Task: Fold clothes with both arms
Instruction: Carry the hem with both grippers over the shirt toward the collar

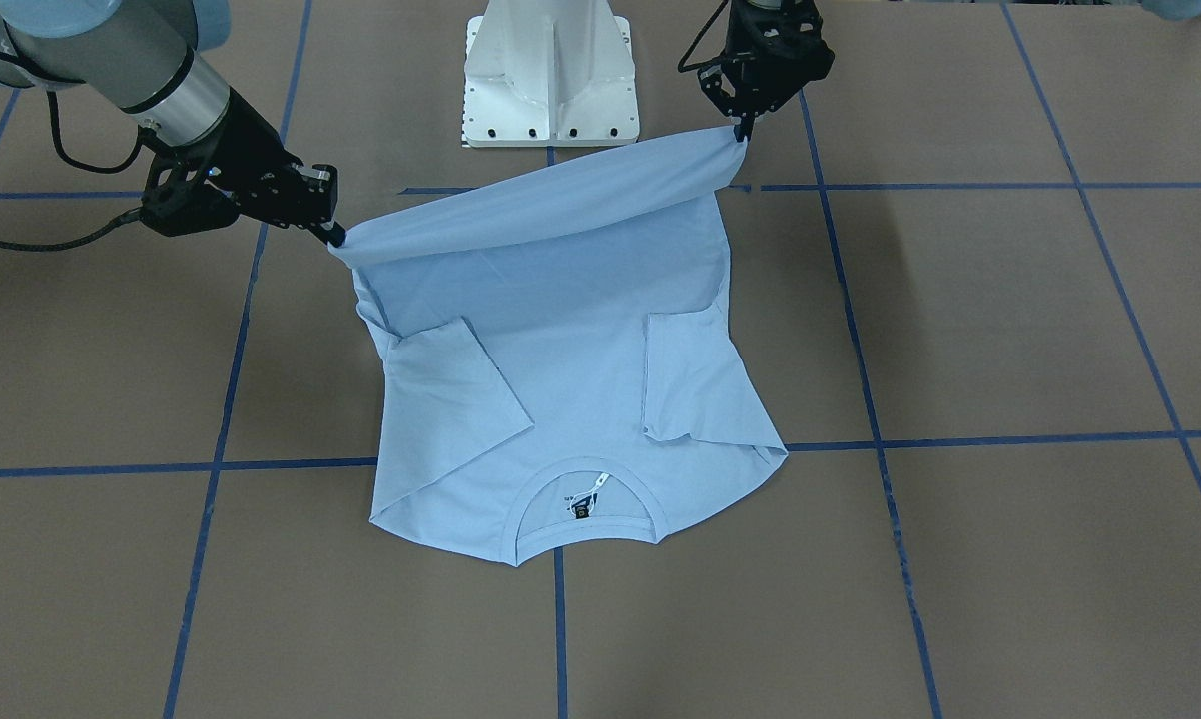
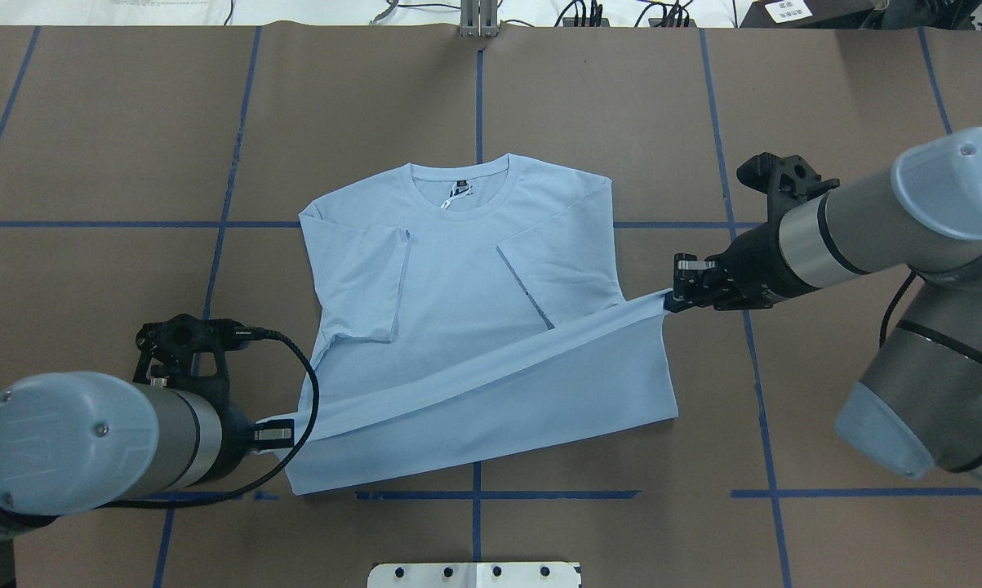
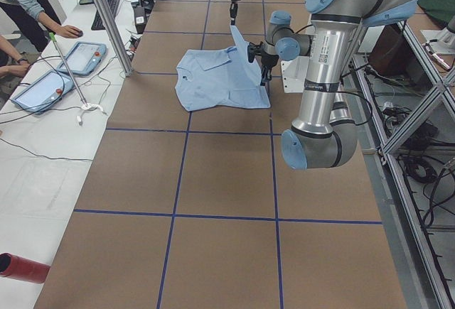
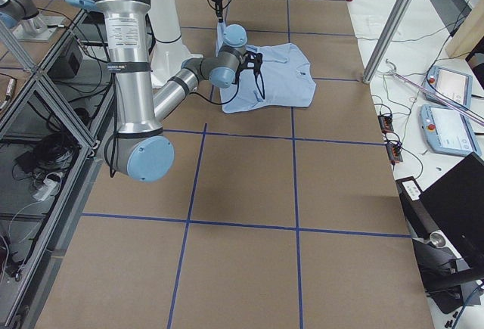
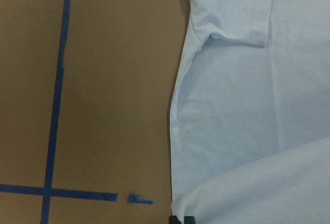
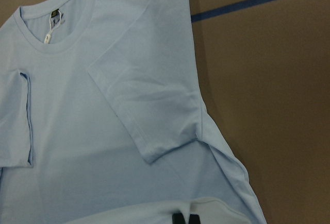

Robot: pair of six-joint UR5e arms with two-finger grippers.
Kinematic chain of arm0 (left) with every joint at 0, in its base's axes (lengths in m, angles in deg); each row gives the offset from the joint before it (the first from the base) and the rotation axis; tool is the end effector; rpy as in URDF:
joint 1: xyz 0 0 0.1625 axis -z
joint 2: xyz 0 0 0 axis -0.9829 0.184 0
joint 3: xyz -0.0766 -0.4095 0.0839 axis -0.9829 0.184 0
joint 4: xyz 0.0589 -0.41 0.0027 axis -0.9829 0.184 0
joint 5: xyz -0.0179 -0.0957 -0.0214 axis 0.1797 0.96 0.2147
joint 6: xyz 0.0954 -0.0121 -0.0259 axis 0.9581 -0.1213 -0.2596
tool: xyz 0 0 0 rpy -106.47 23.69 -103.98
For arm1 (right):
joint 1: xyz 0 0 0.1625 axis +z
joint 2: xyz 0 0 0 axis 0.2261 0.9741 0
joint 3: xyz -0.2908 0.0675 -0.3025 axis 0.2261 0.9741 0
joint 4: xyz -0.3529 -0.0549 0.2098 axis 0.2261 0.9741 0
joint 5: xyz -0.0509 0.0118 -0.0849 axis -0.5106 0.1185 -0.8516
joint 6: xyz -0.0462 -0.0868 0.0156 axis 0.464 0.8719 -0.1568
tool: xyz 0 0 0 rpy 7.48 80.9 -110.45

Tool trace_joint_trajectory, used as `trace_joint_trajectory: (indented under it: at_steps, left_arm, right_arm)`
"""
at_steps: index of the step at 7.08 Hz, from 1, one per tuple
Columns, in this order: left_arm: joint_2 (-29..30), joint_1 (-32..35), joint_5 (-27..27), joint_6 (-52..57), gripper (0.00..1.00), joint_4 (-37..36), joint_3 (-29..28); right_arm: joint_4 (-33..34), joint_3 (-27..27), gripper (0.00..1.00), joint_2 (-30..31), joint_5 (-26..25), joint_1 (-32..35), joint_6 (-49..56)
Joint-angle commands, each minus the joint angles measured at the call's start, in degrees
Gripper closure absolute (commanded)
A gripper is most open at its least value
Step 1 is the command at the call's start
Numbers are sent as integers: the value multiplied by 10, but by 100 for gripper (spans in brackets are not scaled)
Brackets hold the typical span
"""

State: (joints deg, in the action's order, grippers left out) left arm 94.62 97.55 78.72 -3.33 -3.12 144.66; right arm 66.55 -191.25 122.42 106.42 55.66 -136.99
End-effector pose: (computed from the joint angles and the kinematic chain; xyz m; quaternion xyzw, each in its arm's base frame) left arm 0.3939 -0.2619 0.2352 0.0529 0.3701 -0.0654 0.9252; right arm -0.3386 -0.4171 0.2970 -0.0044 -0.5446 0.0806 0.8348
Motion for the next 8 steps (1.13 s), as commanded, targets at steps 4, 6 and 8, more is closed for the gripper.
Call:
trace_joint_trajectory:
  at_steps: [4, 6, 8]
  left_arm:
    - [84, 174, 10, 104, 100, 106, -209]
    - [100, 197, 9, 105, 100, 171, -289]
    - [105, 222, 9, 107, 100, 214, -328]
  right_arm:
    - [0, 121, 100, -99, -3, 44, 18]
    - [0, 215, 100, -171, -2, 62, 28]
    - [-1, 287, 100, -217, -3, 66, 30]
